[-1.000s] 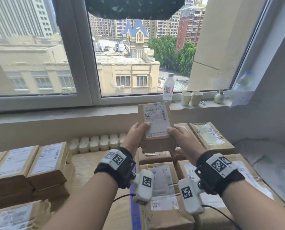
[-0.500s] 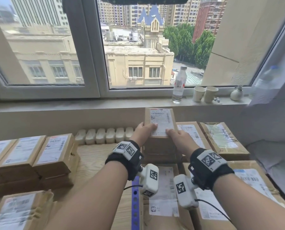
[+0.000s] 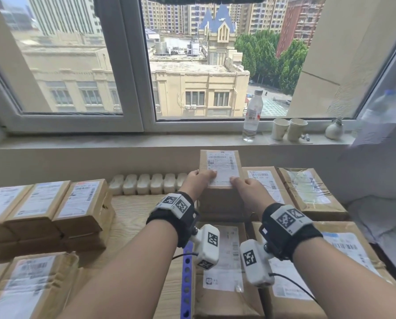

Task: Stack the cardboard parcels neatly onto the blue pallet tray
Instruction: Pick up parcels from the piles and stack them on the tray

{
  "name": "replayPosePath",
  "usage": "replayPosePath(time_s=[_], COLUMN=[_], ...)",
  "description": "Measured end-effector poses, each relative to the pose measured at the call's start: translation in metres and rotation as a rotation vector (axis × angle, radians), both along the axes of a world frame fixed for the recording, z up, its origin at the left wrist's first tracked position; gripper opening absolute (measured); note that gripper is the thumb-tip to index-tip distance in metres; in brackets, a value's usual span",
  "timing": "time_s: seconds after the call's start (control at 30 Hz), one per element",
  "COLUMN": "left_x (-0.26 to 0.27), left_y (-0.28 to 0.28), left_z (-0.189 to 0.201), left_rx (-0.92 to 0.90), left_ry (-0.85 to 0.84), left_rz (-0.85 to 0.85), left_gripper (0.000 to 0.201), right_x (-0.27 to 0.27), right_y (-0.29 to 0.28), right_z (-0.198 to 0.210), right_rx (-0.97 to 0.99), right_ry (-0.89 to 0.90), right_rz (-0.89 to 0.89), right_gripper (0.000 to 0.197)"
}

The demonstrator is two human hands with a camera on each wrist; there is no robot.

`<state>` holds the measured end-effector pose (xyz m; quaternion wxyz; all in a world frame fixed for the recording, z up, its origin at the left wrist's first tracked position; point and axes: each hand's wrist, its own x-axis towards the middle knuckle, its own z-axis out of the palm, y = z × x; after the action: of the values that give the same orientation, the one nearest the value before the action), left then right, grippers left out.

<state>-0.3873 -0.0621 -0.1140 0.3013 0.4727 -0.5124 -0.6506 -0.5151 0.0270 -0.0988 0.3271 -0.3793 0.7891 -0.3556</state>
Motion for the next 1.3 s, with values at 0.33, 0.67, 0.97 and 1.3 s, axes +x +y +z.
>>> replayPosePath(time_s=[0.33, 0.67, 0.97, 1.3], left_x=[0.029, 0.109, 0.207, 0.329], left_y=[0.02, 0.079, 0.142, 0.163], left_z=[0.013, 0.015, -0.004, -0.027], left_rx=[-0.262, -0.388, -0.355, -0.275], left_ry=[-0.316, -0.64, -1.005, -0.99], left_rz=[0.078, 0.19, 0.279, 0.309], left_gripper=[0.047, 0.045, 0.045, 0.045], right_x=[0.015, 0.088, 0.175, 0.296], right_y=[0.026, 0.054, 0.071, 0.076], right_z=[0.023, 0.039, -0.005, -0.029], right_rx=[-0.218, -0.407, -0.229, -0.149], right_ry=[0.526, 0.644, 0.646, 0.657], right_rz=[0.147, 0.443, 0.698, 0.77], right_gripper=[0.053, 0.027, 0.036, 0.033])
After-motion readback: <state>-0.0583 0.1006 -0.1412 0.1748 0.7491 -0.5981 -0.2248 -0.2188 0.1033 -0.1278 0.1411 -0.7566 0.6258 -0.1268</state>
